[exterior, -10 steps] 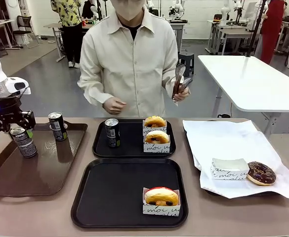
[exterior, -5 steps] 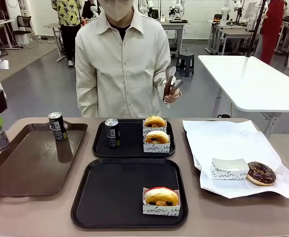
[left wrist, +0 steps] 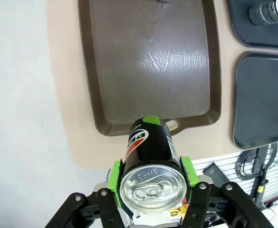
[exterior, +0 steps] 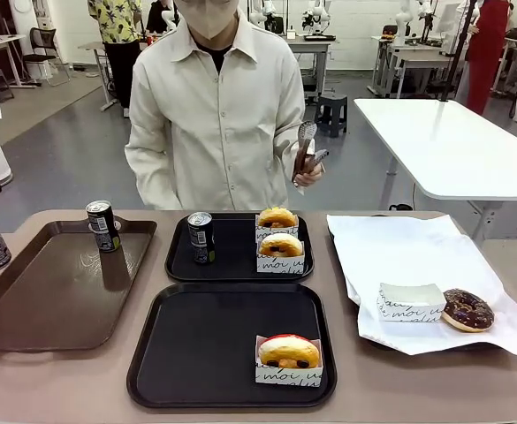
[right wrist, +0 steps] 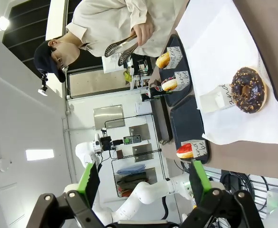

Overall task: Set up donuts and drinks on trays.
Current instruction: Pick up one Pepsi coke from the Handle tray and place it on the Flat Tray without a Pepsi coke.

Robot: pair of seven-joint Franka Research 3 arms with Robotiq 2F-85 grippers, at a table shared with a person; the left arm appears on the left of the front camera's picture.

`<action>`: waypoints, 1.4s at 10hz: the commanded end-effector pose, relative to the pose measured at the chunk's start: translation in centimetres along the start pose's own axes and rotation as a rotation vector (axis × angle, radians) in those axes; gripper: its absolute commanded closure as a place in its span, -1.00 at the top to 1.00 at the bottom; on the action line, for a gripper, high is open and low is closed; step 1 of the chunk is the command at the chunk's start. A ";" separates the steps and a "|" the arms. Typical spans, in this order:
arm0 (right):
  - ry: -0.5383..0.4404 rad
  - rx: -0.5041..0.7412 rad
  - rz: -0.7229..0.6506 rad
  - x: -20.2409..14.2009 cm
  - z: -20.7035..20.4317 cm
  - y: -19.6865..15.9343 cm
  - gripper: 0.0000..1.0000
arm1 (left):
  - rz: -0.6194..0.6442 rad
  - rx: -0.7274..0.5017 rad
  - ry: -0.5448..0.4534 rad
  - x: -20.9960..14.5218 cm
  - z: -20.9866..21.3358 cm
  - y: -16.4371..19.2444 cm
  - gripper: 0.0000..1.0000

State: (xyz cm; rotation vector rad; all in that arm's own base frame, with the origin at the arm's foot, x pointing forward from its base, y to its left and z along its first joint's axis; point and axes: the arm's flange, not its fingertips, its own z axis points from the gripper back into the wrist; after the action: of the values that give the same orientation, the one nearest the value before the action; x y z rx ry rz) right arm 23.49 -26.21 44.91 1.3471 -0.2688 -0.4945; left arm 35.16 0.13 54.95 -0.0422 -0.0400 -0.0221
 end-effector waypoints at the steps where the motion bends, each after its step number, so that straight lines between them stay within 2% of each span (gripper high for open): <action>1: 0.003 0.007 -0.001 0.0 0.0 0.0 1.00 | -0.014 0.021 0.010 -0.4 0.6 -0.6 -1.00; 2: 0.003 0.007 -0.001 0.0 0.0 0.0 1.00 | 0.000 0.000 0.000 0.0 0.0 0.0 0.17; 3: 0.003 0.007 -0.001 0.0 0.0 0.0 1.00 | -0.058 0.022 -0.061 -0.1 -0.3 -2.2 0.17; 4: 0.003 0.007 -0.001 0.0 0.0 0.0 1.00 | -0.139 0.035 -0.096 -1.7 -0.6 -5.4 0.17; 6: 0.003 0.007 -0.001 0.0 0.0 0.0 1.00 | -0.315 0.048 -0.117 -2.7 -0.4 -11.3 0.17; 7: 0.003 0.007 -0.001 0.0 0.0 0.0 1.00 | -0.359 0.057 -0.119 -3.7 -0.8 -13.4 0.17; 12: 0.003 0.007 -0.001 0.0 0.0 0.0 1.00 | -0.538 0.087 -0.148 -2.2 -4.1 -23.7 0.17; 13: 0.003 0.007 -0.001 0.0 0.0 0.0 1.00 | -0.570 0.088 -0.144 -1.6 -5.1 -25.6 0.17; 14: 0.003 0.007 -0.001 0.0 0.0 0.0 1.00 | -0.609 0.055 -0.100 -0.9 -6.1 -27.1 0.17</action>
State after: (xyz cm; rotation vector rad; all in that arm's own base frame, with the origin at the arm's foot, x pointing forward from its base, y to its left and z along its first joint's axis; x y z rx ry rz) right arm 23.50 -26.20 44.93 1.3469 -0.2690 -0.4940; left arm 32.61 -25.67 49.85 0.0443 -0.1709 -0.6120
